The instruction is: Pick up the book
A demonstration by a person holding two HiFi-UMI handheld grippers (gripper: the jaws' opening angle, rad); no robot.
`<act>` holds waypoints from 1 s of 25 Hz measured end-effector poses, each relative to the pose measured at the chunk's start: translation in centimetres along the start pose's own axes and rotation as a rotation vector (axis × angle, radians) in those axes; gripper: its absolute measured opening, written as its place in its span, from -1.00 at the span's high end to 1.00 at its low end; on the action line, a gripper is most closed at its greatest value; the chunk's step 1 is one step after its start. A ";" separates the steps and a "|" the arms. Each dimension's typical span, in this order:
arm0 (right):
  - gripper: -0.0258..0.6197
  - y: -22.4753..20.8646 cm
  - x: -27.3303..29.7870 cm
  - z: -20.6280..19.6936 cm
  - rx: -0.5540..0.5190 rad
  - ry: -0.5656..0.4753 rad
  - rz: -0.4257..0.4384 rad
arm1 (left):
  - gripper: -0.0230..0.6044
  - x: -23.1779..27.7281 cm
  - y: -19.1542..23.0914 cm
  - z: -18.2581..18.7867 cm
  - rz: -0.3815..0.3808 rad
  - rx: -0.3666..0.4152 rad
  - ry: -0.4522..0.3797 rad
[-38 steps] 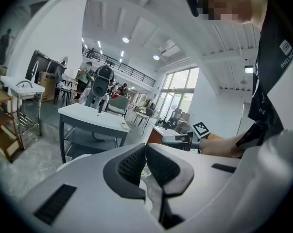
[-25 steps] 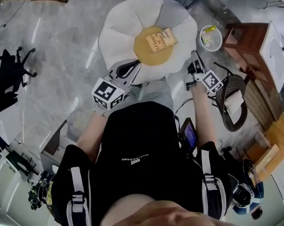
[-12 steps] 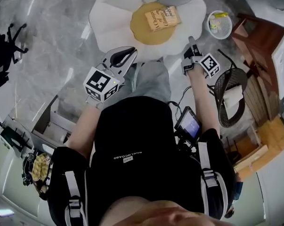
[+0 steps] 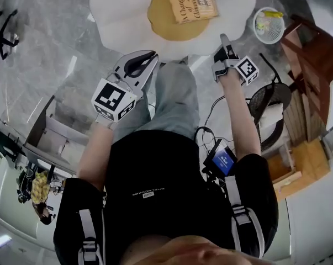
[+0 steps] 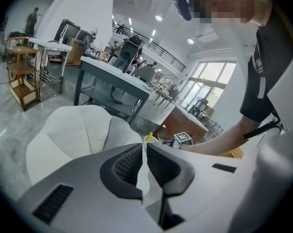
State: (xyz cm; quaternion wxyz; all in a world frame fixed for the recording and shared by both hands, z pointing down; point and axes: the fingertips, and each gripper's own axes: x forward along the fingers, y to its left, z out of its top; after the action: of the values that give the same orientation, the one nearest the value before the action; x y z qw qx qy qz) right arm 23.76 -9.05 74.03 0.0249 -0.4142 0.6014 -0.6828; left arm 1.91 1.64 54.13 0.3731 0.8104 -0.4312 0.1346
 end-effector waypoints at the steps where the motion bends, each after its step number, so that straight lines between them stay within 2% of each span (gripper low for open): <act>1: 0.33 -1.0 0.5 -0.2 0.006 0.007 -0.003 | 0.87 0.6 0.2 -0.7 -0.001 -0.004 0.007; 7: 0.21 -6.6 4.1 -0.6 0.024 0.029 0.007 | 0.87 3.7 2.1 -4.4 0.011 -0.040 0.010; 14: 0.16 -13.2 7.6 0.1 0.048 -0.009 -0.016 | 0.87 7.0 4.1 -9.6 -0.013 -0.121 0.019; 21: 0.15 -20.0 11.7 0.5 0.093 -0.026 -0.020 | 0.87 11.4 5.6 -13.6 -0.010 -0.136 0.029; 25: 0.15 -22.8 14.4 1.1 0.099 -0.021 -0.006 | 0.87 13.5 6.5 -14.8 -0.005 -0.155 0.026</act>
State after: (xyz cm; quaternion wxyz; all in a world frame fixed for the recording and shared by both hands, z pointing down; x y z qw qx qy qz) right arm 25.53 -11.33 100.84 0.0497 -0.4213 0.5652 -0.7075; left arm 6.20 1.92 74.73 0.4408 0.7783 -0.4333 0.1103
